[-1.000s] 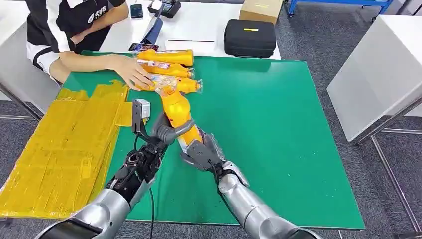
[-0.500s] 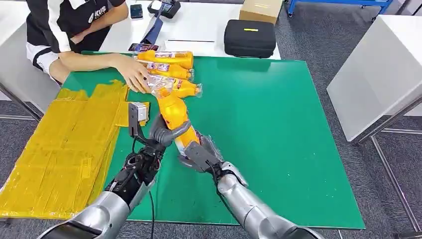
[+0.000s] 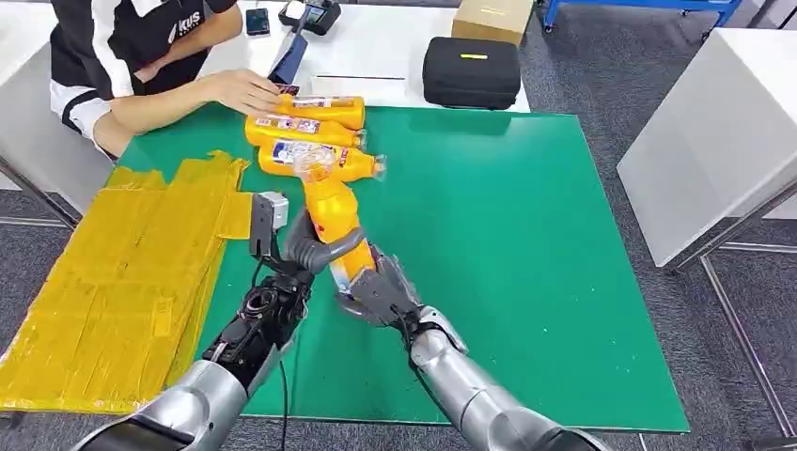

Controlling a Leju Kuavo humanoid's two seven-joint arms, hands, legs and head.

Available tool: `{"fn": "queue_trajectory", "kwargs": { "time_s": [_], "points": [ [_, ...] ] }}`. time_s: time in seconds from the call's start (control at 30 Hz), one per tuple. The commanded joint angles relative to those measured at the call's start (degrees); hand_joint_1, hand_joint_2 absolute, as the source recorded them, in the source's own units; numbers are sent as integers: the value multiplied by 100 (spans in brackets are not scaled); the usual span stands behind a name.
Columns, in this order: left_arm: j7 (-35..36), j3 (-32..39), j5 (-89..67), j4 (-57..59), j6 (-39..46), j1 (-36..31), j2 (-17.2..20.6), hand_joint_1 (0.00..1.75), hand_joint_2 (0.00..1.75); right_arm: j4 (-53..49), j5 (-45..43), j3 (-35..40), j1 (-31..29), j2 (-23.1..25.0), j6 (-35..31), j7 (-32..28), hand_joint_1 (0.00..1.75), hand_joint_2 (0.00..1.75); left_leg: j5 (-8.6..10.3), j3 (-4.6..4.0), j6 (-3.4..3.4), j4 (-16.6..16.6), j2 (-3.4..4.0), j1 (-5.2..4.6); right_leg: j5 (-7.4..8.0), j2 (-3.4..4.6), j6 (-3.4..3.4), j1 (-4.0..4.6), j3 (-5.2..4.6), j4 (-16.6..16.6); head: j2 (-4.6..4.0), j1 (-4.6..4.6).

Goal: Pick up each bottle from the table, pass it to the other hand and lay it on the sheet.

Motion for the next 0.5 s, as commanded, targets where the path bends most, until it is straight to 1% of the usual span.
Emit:
{"fn": "queue_trajectory", "kwargs": {
  "time_s": [0.03, 0.07, 0.1, 0.13, 0.17, 0.23, 0.27, 0.3, 0.33, 0.37, 0.43, 0.47, 0.5],
  "points": [
    [22, -522, -1716, 147, 2561, -701, 626, 175, 175, -965, -1212, -491, 387, -287, 157, -459, 0, 175, -11, 20, 2, 2, -12, 4, -13, -5, -24, 5, 20, 3, 0, 2],
    [178, -554, -2081, 205, 2842, -773, 678, 175, 175, -1292, -1463, -450, 554, -394, 144, -459, 0, 175, -20, 34, 4, 7, -18, 4, -23, -7, -34, 6, 35, 9, 0, 4],
    [317, -675, -2451, 271, 3079, -810, 785, 175, 175, -1689, -1636, -411, 789, -508, 244, -459, 0, 175, -12, 28, 4, 1, -9, 3, -14, -1, -25, 5, 28, 1, 0, 2],
    [377, -698, -2573, 310, 3158, -800, 850, 175, 175, -1842, -1692, -391, 894, -558, 290, -459, 0, 175, -8, 20, 4, -1, -5, 2, -9, 1, -21, 4, 17, 0, 0, 2],
    [594, -775, -2998, 443, 3543, -769, 1003, 175, 175, -2198, -1747, -322, 1117, -664, 228, -459, 0, 175, -16, 36, 5, 1, -11, 2, -18, -2, -29, 4, 33, 3, 0, 0],
    [880, -832, -3684, 624, 4005, -786, 1132, 175, 175, -2628, -1880, -321, 1338, -772, 53, -459, 0, 175, -8, 26, 4, -6, -10, 1, -11, -6, -20, 2, 28, -6, 0, 4],
    [936, -824, -3774, 657, 4009, -810, 1159, 175, 175, -2704, -1909, -337, 1377, -815, 41, -459, 0, 175, -19, 46, 6, -4, -11, -2, -22, -5, -29, 0, 47, -2, 0, 4],
    [936, -824, -3774, 657, 4009, -810, 1159, 175, 175, -2704, -1909, -337, 1377, -815, 41, -459, 0, 175, -20, 42, 6, -2, -3, -1, -20, 4, -28, 0, 41, -1, 0, 4],
    [1236, -917, -4094, 776, 4089, -903, 1165, 175, 175, -2841, -1964, -427, 1441, -835, -58, -459, 0, 175, -14, 29, 4, -1, 0, 0, -13, 5, -22, 2, 27, -1, 0, 2],
    [1775, -1102, -4682, 862, 4151, -1008, 1179, 175, 175, -3077, -1992, -517, 1598, -882, -81, -459, 0, 175, -25, 41, 5, 6, -5, 0, -25, 3, -31, 1, 38, 8, 0, 2],
    [2548, -1590, -5583, 994, 4224, -1111, 1255, 175, 175, -3386, -1941, -617, 1851, -963, -73, -459, 0, 175, -8, 16, 3, 0, -19, 2, -14, -15, -20, 3, 18, 1, 0, 4],
    [2913, -1805, -5998, 1048, 4179, -1152, 1291, 175, 175, -3520, -1927, -704, 1956, -1011, -33, -459, 0, 175, -24, 43, 5, 7, -28, 0, -33, -19, -33, 1, 44, 10, 0, 2],
    [3108, -1933, -6237, 1096, 4089, -1200, 1312, 175, 175, -3574, -1943, -775, 1981, -1040, 9, -459, 0, 175, -10, 21, 4, 0, -21, 2, -18, -19, -21, 3, 24, -1, 0, 7]
  ]
}}
